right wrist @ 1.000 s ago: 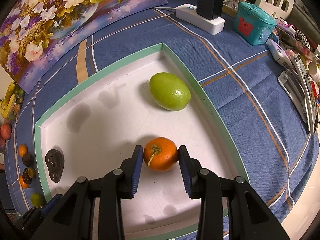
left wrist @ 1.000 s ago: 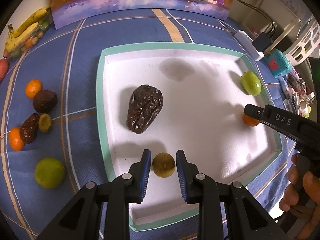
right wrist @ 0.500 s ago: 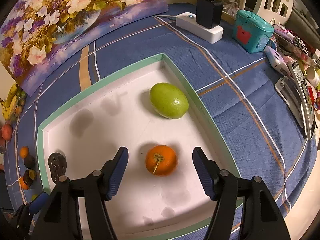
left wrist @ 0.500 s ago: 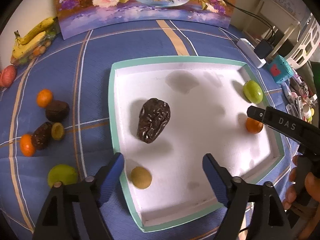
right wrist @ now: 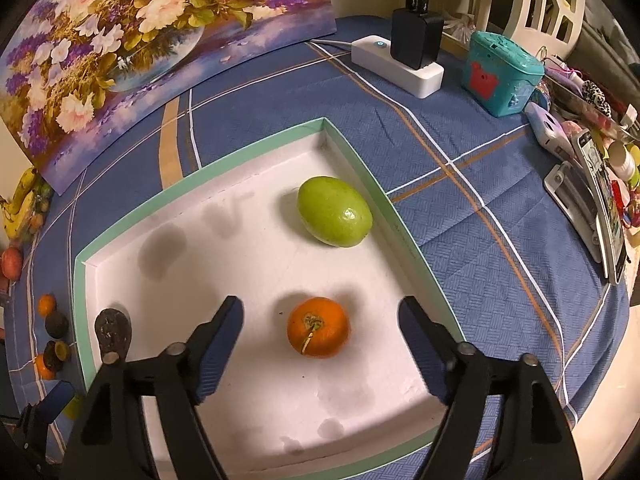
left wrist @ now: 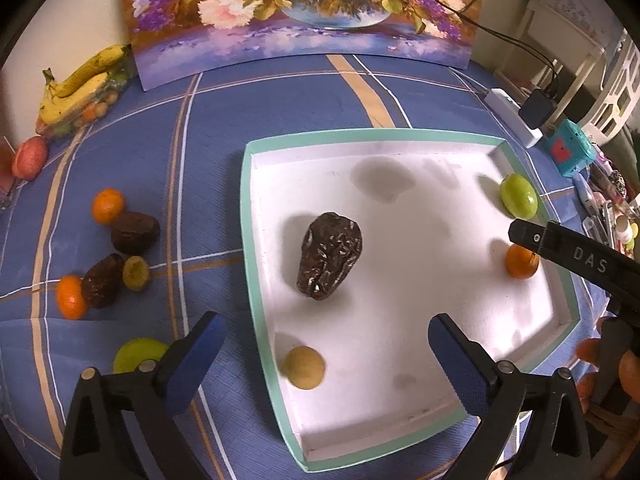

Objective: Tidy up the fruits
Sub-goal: 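Open left tool to drop tan fruit while right tool releases tangerine in tray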

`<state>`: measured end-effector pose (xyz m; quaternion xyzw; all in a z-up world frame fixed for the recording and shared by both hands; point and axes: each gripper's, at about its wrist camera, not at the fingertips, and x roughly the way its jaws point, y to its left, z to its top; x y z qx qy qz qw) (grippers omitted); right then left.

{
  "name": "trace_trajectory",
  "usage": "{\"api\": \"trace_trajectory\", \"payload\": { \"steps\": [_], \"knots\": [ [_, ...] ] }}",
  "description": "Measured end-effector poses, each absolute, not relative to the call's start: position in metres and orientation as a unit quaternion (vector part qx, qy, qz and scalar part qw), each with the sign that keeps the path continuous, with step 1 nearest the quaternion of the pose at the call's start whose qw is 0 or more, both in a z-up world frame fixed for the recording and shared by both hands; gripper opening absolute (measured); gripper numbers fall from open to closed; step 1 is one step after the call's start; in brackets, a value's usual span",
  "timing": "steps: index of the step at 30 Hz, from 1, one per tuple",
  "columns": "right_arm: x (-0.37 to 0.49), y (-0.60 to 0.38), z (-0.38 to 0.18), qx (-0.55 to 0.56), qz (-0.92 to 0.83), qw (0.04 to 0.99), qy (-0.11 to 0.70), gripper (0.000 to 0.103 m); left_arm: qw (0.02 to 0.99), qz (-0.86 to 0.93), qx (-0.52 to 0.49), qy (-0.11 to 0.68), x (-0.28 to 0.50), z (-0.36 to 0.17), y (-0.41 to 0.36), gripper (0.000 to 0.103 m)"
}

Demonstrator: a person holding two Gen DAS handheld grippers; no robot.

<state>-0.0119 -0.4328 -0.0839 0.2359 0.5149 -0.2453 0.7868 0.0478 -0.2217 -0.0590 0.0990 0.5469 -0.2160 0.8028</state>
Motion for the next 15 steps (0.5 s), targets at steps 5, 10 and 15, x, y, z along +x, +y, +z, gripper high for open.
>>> {"api": "trace_trajectory", "payload": {
  "steps": [5,10,15],
  "knots": [
    [-0.014,-0.434,-0.083,0.237,-0.25,0.788,0.511,0.088,0.809,-0.203,0.094,0.544,0.051,-0.059,-0.216,0.103],
    [-0.015,-0.435,-0.082,0.241,-0.256,0.789,0.503,0.088,0.81,-0.195,0.082,0.546,0.055,-0.058,-0.209,0.103],
    [-0.015,-0.433,-0.078,0.245,-0.255,0.796,0.491,0.088,0.815,-0.197,0.084,0.539,0.056,-0.054,-0.208,0.103]
  ]
}}
